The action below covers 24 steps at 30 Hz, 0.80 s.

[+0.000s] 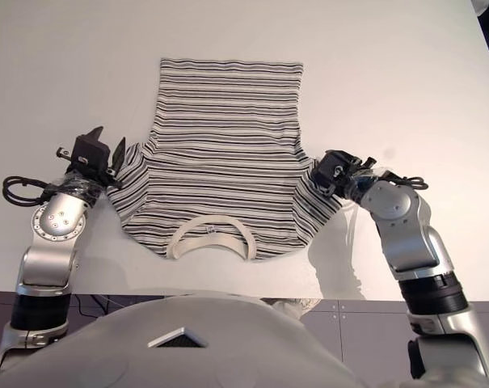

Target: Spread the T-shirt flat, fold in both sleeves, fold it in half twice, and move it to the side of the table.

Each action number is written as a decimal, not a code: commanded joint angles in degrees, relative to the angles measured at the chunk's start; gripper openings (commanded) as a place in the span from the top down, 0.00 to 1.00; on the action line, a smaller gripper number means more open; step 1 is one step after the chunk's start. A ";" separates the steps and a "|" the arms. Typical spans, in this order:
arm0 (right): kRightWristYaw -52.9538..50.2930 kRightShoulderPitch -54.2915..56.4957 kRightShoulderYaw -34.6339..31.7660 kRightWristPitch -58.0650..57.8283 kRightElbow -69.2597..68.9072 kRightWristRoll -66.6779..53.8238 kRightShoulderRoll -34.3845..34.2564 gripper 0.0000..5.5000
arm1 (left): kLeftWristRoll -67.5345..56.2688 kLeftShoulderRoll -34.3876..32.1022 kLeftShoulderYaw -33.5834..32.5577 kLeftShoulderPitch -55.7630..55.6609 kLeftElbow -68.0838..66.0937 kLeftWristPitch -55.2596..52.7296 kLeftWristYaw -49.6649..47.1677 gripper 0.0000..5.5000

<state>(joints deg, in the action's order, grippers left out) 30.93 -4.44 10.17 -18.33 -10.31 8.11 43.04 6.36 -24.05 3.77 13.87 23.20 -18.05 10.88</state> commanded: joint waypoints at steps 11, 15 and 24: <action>-10.45 -3.61 -6.35 6.20 -12.95 -2.21 -13.60 0.59 | 17.91 -32.97 -9.96 26.74 -10.05 38.30 14.54 0.56; -10.45 -1.96 -7.41 6.82 -11.86 -2.01 -13.51 0.59 | 26.35 -32.81 -4.61 20.57 -15.77 43.14 11.93 0.47; -10.29 -0.47 -5.41 7.37 -10.44 -1.10 -15.18 0.59 | 34.07 -29.83 1.69 10.44 -21.28 42.76 7.76 0.45</action>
<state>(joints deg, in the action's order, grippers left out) 20.47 -6.22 4.25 -11.48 -21.65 6.55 28.23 37.37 -54.80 2.36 23.73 5.13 25.62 16.93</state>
